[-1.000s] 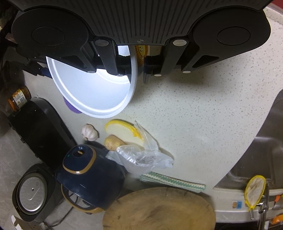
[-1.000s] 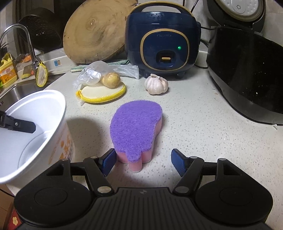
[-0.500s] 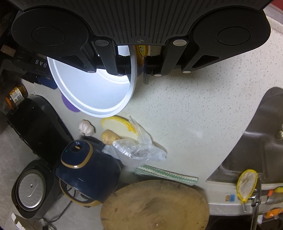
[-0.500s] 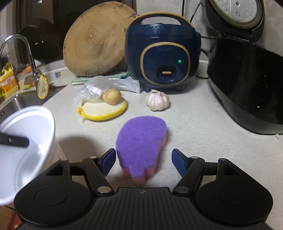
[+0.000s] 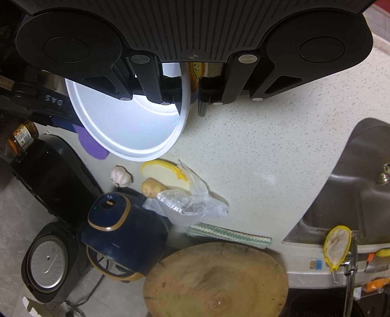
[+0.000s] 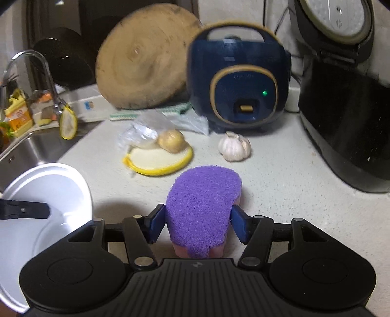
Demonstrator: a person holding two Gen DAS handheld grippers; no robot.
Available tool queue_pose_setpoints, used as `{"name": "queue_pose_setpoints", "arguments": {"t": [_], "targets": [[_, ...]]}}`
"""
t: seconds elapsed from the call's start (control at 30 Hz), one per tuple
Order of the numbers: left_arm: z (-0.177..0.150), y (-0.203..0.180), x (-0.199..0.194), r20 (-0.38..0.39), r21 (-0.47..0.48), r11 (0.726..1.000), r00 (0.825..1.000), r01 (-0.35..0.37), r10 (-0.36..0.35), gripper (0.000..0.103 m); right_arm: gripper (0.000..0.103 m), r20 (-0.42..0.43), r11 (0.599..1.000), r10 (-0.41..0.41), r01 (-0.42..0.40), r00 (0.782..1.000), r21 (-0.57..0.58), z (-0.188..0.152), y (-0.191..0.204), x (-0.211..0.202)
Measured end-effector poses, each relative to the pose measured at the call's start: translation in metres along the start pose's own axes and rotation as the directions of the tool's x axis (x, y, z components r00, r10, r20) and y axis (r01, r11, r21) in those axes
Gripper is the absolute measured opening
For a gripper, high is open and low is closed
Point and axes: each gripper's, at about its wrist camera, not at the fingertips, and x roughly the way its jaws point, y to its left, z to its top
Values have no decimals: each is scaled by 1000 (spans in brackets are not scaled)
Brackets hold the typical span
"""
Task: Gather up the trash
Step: 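Carry the white bowl with the left tool into the bin while the right tool carries the sponge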
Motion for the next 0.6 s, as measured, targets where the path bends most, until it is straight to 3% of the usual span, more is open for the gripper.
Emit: {"name": "queue_pose_setpoints", "arguments": {"t": [0.23,0.6], "targets": [[-13,18,-34,45,-12,1000,999,23,-22,14,58,22,999,34,-33,999,-28,-2,29,-39],[-45,65,-95,98,-48,997,993,65,-60,14,58,27,990,59,-55,998,-130,-21,110,-91]]}}
